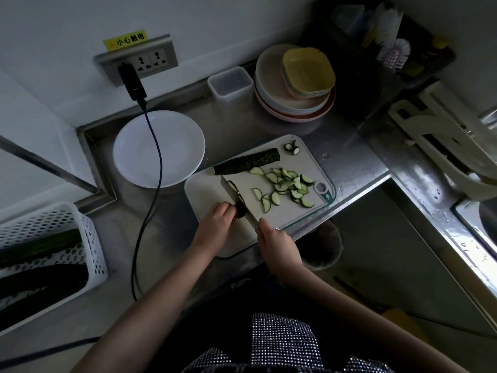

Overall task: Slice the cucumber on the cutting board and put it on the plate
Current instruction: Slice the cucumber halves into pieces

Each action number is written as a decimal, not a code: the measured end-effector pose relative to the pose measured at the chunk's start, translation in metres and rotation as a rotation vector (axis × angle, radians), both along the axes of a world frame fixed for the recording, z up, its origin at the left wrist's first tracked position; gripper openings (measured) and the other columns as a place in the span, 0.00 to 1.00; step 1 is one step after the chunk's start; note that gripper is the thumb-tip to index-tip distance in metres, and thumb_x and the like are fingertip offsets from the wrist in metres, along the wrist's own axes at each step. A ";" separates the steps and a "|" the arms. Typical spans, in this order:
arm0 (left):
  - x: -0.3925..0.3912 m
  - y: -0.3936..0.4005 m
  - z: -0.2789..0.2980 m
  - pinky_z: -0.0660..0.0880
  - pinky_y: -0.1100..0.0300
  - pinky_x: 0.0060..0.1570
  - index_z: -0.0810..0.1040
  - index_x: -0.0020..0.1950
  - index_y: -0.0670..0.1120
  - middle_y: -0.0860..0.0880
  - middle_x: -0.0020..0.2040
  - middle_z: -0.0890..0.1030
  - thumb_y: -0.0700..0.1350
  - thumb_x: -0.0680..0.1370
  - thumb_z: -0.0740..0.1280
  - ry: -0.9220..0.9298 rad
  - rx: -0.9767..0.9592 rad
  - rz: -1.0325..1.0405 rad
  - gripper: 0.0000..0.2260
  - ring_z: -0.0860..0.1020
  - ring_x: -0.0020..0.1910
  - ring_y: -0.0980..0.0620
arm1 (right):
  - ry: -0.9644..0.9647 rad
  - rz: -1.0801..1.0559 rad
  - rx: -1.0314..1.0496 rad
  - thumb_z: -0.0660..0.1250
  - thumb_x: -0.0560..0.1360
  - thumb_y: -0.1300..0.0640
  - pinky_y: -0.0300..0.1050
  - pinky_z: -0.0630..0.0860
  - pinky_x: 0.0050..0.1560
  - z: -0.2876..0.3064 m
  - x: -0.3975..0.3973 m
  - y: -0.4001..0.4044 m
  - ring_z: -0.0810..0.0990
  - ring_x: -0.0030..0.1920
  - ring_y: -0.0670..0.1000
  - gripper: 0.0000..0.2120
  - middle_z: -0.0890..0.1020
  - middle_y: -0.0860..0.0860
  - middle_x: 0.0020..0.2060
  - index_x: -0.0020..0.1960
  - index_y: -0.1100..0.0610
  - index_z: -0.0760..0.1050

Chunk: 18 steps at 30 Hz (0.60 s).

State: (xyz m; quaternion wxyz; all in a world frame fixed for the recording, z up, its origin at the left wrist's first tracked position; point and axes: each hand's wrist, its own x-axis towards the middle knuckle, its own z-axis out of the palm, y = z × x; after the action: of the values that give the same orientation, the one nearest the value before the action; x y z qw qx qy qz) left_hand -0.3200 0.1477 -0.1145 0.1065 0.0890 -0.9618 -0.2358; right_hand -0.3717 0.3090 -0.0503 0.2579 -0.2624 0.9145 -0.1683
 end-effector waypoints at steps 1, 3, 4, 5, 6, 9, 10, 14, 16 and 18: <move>0.000 0.000 0.000 0.78 0.52 0.40 0.77 0.48 0.37 0.41 0.45 0.77 0.28 0.65 0.72 0.002 0.004 -0.004 0.14 0.72 0.46 0.45 | -0.002 0.000 0.001 0.54 0.82 0.52 0.48 0.65 0.33 0.000 0.001 0.000 0.78 0.41 0.63 0.07 0.78 0.60 0.39 0.49 0.55 0.61; 0.001 0.000 -0.001 0.79 0.51 0.39 0.77 0.48 0.37 0.41 0.45 0.77 0.28 0.65 0.72 -0.004 0.003 -0.003 0.14 0.73 0.46 0.43 | -0.010 -0.002 0.005 0.54 0.82 0.52 0.48 0.64 0.33 -0.001 0.002 0.000 0.78 0.41 0.63 0.07 0.78 0.60 0.39 0.49 0.56 0.61; 0.001 0.000 0.000 0.78 0.51 0.39 0.77 0.48 0.38 0.41 0.45 0.77 0.28 0.65 0.72 -0.014 -0.002 0.000 0.14 0.74 0.46 0.42 | -0.013 -0.004 0.007 0.54 0.82 0.52 0.47 0.64 0.33 -0.001 0.002 -0.001 0.78 0.41 0.63 0.07 0.78 0.59 0.39 0.50 0.56 0.62; 0.001 0.001 0.000 0.78 0.51 0.39 0.77 0.48 0.38 0.41 0.46 0.77 0.28 0.66 0.71 -0.012 -0.004 0.000 0.14 0.75 0.46 0.42 | -0.014 -0.005 0.011 0.53 0.82 0.52 0.47 0.64 0.33 -0.001 0.002 -0.001 0.78 0.41 0.63 0.07 0.78 0.59 0.39 0.50 0.57 0.62; 0.001 0.001 0.002 0.78 0.50 0.39 0.77 0.48 0.37 0.41 0.46 0.77 0.28 0.66 0.71 -0.025 0.001 0.001 0.13 0.75 0.46 0.41 | -0.016 -0.006 0.018 0.54 0.82 0.52 0.48 0.64 0.33 -0.002 0.001 0.000 0.79 0.42 0.63 0.07 0.78 0.60 0.40 0.51 0.57 0.62; 0.001 0.002 0.005 0.78 0.50 0.38 0.78 0.48 0.36 0.40 0.45 0.78 0.28 0.65 0.72 -0.033 -0.008 0.004 0.14 0.77 0.43 0.39 | -0.026 0.018 0.060 0.55 0.81 0.55 0.50 0.70 0.34 -0.005 0.000 0.000 0.79 0.44 0.63 0.04 0.78 0.60 0.42 0.50 0.55 0.61; 0.001 0.003 0.007 0.78 0.51 0.38 0.78 0.48 0.36 0.39 0.45 0.78 0.28 0.64 0.73 -0.043 -0.012 0.010 0.15 0.78 0.43 0.38 | -0.032 0.023 0.073 0.55 0.81 0.56 0.50 0.71 0.35 -0.006 0.000 0.000 0.79 0.44 0.63 0.04 0.78 0.60 0.42 0.50 0.54 0.60; 0.001 0.003 0.007 0.78 0.51 0.37 0.78 0.49 0.36 0.40 0.45 0.78 0.31 0.68 0.70 -0.050 -0.011 0.016 0.11 0.78 0.43 0.38 | -0.028 0.014 0.081 0.55 0.81 0.56 0.51 0.73 0.36 -0.007 -0.001 0.000 0.80 0.44 0.63 0.04 0.79 0.60 0.43 0.50 0.55 0.60; 0.002 0.002 0.006 0.78 0.51 0.37 0.78 0.48 0.38 0.41 0.45 0.78 0.37 0.73 0.63 -0.037 -0.005 0.014 0.07 0.77 0.43 0.40 | -0.005 0.003 0.081 0.55 0.81 0.55 0.50 0.72 0.34 -0.007 -0.002 0.001 0.80 0.43 0.62 0.04 0.79 0.59 0.42 0.50 0.54 0.60; 0.001 0.001 0.003 0.78 0.51 0.37 0.78 0.47 0.40 0.43 0.44 0.77 0.38 0.73 0.63 -0.040 0.010 0.001 0.05 0.75 0.43 0.43 | 0.019 -0.044 0.079 0.54 0.80 0.57 0.50 0.72 0.33 -0.006 -0.006 0.005 0.79 0.41 0.62 0.04 0.78 0.58 0.40 0.48 0.54 0.59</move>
State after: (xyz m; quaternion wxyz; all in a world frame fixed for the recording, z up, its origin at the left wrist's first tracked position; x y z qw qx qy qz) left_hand -0.3185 0.1483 -0.1113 0.0869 0.0948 -0.9625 -0.2389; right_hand -0.3778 0.3144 -0.0563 0.2554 -0.2336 0.9284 -0.1353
